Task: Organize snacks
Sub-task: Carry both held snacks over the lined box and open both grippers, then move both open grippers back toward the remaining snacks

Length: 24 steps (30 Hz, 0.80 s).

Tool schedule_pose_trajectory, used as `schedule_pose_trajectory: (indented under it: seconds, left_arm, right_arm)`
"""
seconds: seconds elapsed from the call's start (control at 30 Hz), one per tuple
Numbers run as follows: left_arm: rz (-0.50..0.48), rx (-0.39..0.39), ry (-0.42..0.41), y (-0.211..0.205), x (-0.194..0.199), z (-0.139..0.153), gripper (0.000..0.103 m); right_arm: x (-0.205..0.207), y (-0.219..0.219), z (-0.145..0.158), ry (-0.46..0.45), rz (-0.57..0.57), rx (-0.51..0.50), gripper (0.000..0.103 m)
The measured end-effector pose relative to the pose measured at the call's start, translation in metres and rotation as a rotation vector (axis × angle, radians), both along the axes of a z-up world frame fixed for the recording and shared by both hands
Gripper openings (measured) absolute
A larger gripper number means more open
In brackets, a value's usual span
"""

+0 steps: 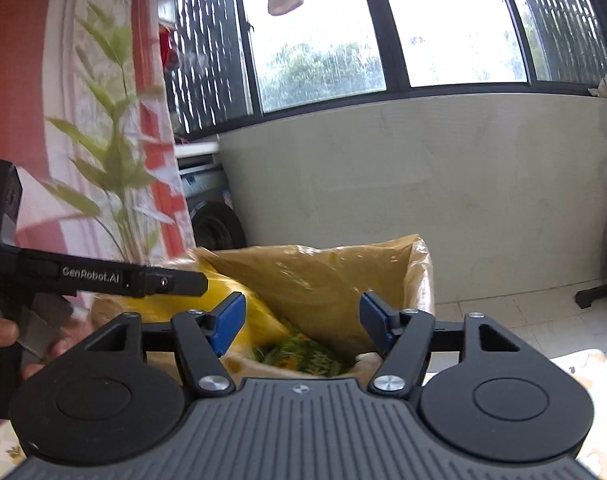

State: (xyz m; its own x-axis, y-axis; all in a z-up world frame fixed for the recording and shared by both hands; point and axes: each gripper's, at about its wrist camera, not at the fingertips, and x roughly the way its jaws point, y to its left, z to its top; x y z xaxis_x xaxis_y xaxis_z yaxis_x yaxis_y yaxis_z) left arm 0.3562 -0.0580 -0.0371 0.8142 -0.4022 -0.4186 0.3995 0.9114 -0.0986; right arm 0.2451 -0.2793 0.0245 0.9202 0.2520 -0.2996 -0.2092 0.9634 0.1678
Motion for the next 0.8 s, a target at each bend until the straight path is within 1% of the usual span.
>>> schedule_pose_trajectory:
  seconds: [0.07,0.17,0.27,0.33,0.43,0.53,0.6,0.7,0.8]
  left_arm:
    - [-0.009,-0.019,-0.014,0.008,-0.016,0.004,0.090]
    - [-0.037,-0.079,-0.011,0.029,-0.042,0.007,0.090]
    - [-0.028,-0.120,0.001,0.055,-0.065,-0.001,0.090]
    - [-0.001,-0.111,0.000,0.069,-0.080,-0.010,0.090]
    - [0.040,-0.070,0.000,0.081,-0.095,-0.027,0.090]
    - [0.075,-0.067,0.044,0.094,-0.102,-0.047,0.090]
    - [0.110,-0.072,0.083,0.103,-0.102,-0.061,0.089]
    - [0.152,-0.057,0.119,0.106,-0.096,-0.080,0.088]
    - [0.177,-0.046,0.157,0.110,-0.091,-0.096,0.086]
  right_arm:
    - [-0.013,0.001,0.000,-0.018,0.001,0.005,0.066]
    - [-0.032,0.003,-0.003,-0.040,-0.006,0.014,0.066]
    - [-0.055,0.003,-0.011,-0.069,-0.018,0.017,0.072]
    - [-0.068,0.004,-0.019,-0.076,-0.032,0.007,0.073]
    - [-0.082,0.004,-0.034,-0.056,-0.061,-0.005,0.073]
    - [-0.090,0.004,-0.054,0.001,-0.077,-0.013,0.073]
    - [-0.089,0.006,-0.070,0.062,-0.076,-0.022,0.073]
    - [-0.083,0.012,-0.093,0.138,-0.060,-0.054,0.073]
    - [-0.070,0.017,-0.116,0.226,-0.035,-0.063,0.073]
